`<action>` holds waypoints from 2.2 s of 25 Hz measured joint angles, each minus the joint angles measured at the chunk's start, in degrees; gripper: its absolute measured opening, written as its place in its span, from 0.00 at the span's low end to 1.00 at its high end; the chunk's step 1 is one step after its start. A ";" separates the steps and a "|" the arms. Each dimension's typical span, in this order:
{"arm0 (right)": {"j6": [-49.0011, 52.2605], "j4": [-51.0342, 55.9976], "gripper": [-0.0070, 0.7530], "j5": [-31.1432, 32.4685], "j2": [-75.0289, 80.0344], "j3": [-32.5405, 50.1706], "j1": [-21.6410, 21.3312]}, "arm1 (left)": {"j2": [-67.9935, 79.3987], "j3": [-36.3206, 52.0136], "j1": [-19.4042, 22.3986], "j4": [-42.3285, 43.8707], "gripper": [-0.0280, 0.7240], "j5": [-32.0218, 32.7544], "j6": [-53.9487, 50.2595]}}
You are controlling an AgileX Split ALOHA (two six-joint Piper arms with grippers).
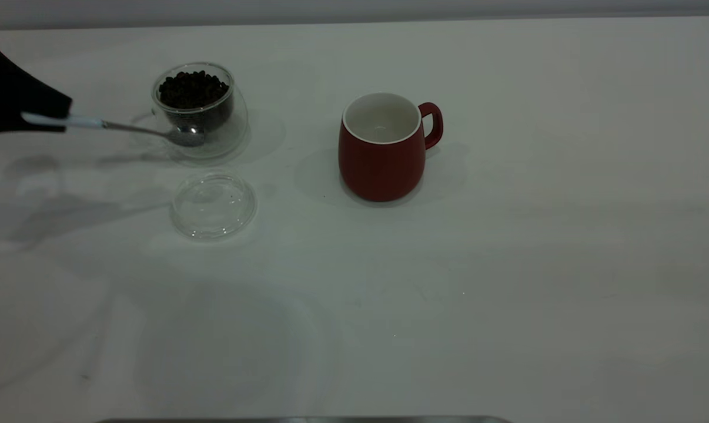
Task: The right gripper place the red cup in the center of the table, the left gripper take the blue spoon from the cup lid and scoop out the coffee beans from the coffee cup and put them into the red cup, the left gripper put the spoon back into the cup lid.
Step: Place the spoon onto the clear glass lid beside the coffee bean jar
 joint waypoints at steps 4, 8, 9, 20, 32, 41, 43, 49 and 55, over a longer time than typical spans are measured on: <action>0.00 0.00 0.79 0.00 0.00 0.00 0.00 | 3.12 0.00 -0.18 -0.24 0.20 -1.30 0.45; 0.00 0.00 0.79 0.00 0.00 0.00 0.00 | 5.23 0.00 -0.24 -0.32 0.20 -3.34 1.91; 0.00 0.00 0.79 0.00 0.00 0.00 0.00 | 5.56 0.00 -0.31 -0.32 0.20 -3.94 2.16; 0.00 0.00 0.79 0.00 0.00 0.00 0.00 | 8.49 0.00 -2.22 -3.69 0.20 -7.91 3.86; 0.00 0.00 0.79 0.00 0.00 0.00 0.00 | 8.73 0.00 -5.82 -6.49 0.20 -10.33 5.09; 0.00 0.00 0.79 0.00 0.00 0.00 0.00 | 8.73 0.00 -7.14 -6.54 0.40 -12.61 5.20; 0.00 0.00 0.79 0.00 0.00 0.00 0.00 | 8.73 0.00 -7.14 -6.54 0.51 -12.84 5.20; 0.00 0.00 0.79 0.00 0.00 0.00 0.00 | 8.73 -3.29 -7.14 -3.41 0.76 -13.23 5.53; 0.00 0.00 0.79 0.00 0.00 0.00 0.00 | 8.60 -12.70 -7.34 10.01 0.79 -12.88 -6.36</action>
